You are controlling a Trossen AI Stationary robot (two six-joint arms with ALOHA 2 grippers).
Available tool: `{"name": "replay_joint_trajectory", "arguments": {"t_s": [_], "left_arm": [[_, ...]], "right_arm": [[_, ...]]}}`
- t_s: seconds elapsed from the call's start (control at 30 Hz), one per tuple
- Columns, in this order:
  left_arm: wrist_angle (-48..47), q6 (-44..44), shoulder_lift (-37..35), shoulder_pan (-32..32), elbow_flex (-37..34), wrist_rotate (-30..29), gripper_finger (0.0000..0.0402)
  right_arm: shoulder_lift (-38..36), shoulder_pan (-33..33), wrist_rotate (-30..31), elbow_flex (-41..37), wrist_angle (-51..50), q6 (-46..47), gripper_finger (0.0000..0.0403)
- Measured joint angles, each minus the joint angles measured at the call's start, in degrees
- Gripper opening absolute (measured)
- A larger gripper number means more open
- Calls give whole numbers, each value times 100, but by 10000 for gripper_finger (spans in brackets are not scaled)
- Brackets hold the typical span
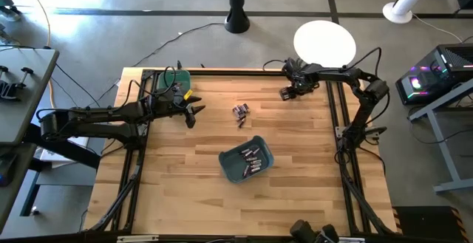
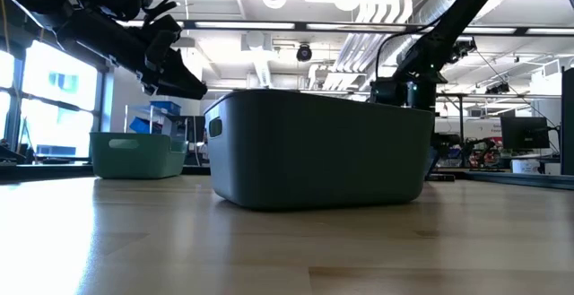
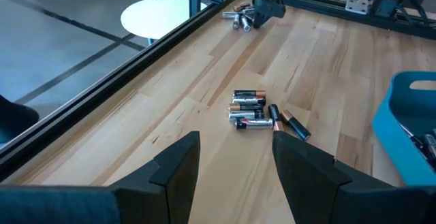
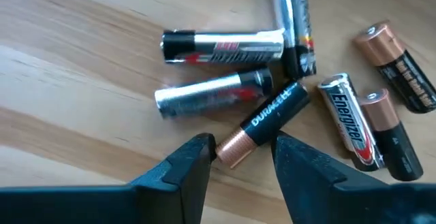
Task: Sort batteries
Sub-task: Put the black battery into the green bin
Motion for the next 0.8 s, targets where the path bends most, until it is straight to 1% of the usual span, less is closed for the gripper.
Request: {"name": "replay_joint_trajectory", "arguments": {"t_s": [0.13,0.3,0.43,0.57,0.63,0.73,0.8], "left_arm": [[0,-28,0,2,0,0,177],[0,-42,0,1,0,0,177],[0,-42,0,1,0,0,177],[0,-44,0,2,-2,0,177],[0,-44,0,2,-2,0,177],[-1,-44,0,2,-2,0,177],[-8,-44,0,2,-2,0,177]], "right_arm": [[0,39,248,0,-15,403,156],[0,-89,135,-7,43,741,156],[0,-269,-184,-7,68,743,172],[0,-408,-256,-7,105,852,207],[0,-431,-276,-7,152,884,217],[0,-387,-250,-13,226,729,218],[0,-304,-164,-13,261,671,208]]}}
